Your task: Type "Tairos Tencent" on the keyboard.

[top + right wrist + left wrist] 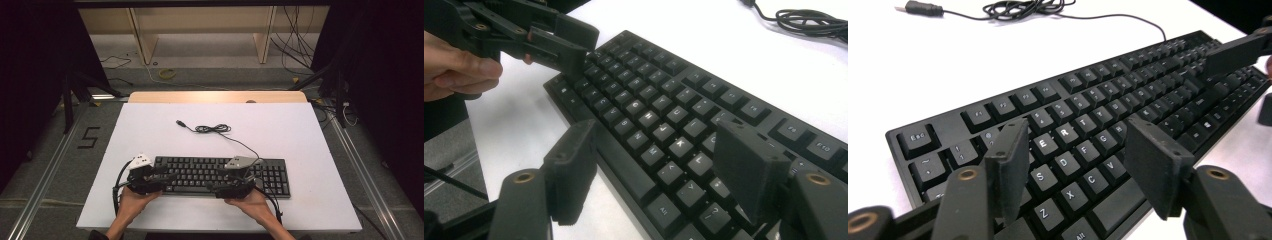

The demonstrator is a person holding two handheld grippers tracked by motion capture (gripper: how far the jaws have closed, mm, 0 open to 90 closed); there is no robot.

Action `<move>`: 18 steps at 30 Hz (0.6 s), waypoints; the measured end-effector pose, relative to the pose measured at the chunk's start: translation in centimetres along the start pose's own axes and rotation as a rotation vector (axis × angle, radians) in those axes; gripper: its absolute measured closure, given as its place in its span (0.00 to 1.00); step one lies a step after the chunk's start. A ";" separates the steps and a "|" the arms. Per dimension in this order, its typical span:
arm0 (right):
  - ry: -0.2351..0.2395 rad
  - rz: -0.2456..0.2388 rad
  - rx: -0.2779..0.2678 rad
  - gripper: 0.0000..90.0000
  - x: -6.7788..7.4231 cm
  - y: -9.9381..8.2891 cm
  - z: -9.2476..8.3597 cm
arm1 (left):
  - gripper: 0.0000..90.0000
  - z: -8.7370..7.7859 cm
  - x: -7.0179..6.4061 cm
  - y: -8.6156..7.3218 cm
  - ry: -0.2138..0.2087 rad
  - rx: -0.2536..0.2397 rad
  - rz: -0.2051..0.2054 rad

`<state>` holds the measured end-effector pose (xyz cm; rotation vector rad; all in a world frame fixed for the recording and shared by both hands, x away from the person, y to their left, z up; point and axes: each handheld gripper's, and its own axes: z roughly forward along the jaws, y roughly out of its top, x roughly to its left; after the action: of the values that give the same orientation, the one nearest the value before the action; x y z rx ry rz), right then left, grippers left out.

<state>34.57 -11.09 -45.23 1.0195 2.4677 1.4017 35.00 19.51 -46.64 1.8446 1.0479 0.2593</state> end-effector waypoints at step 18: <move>0.039 -0.022 0.023 0.53 1.1 0.0 1.5 | 0.36 -1.0 -0.5 0.2 -0.036 -0.058 -0.016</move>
<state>34.33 -9.39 -45.84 0.9755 2.5205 1.4032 34.21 19.75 -45.87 1.7825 1.0195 0.2435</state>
